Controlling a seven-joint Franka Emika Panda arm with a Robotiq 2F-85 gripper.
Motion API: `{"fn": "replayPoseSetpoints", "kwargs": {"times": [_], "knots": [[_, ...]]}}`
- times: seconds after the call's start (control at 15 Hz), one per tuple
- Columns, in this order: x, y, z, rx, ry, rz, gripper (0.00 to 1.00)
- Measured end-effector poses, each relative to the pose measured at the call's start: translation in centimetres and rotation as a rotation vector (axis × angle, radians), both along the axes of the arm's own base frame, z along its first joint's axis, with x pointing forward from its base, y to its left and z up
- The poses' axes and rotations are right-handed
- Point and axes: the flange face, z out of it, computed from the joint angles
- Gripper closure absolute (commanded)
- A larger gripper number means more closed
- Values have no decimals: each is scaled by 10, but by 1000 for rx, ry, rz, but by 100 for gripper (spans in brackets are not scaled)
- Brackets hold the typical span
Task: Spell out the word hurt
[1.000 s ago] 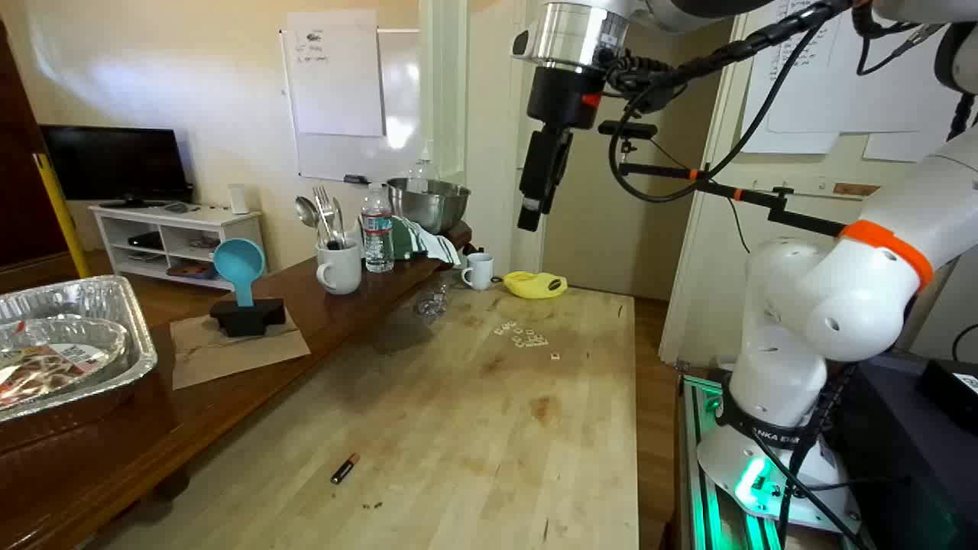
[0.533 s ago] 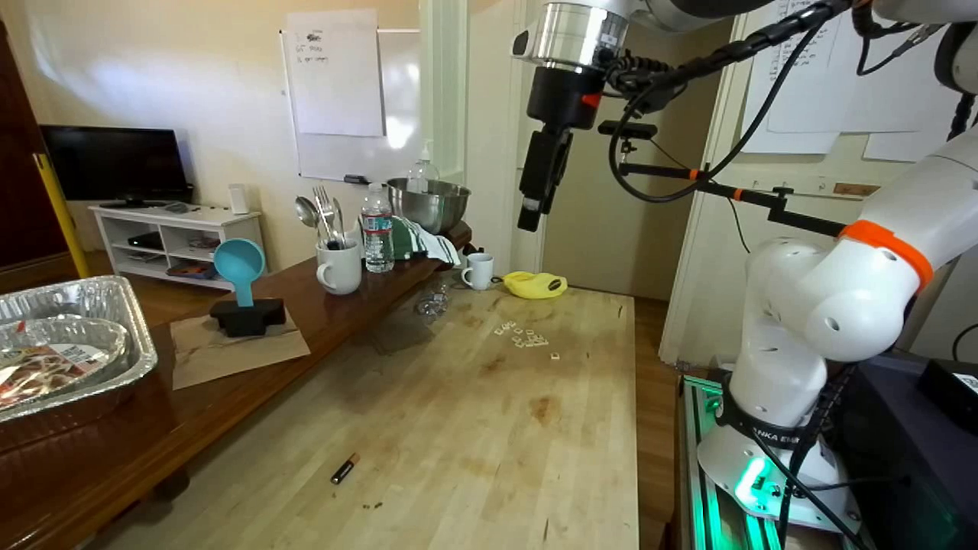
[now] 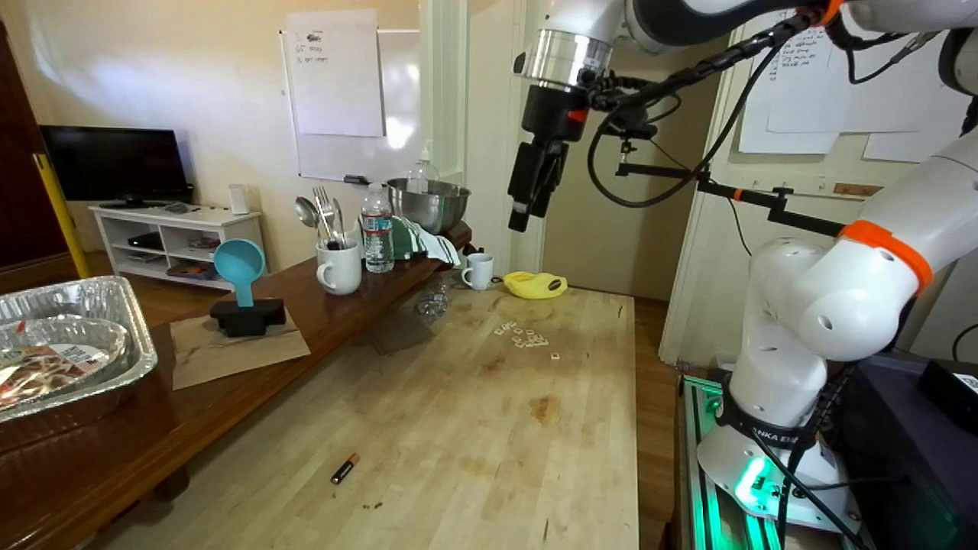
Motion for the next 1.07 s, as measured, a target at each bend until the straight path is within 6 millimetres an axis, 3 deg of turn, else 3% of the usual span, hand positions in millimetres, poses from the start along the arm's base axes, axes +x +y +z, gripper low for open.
{"fn": "replayPoseSetpoints", "kwargs": {"times": [0.53,1.07], "knots": [[22,-62,-56,78,-104,-52,0],[30,-166,-89,69,-59,-277,0]]}}
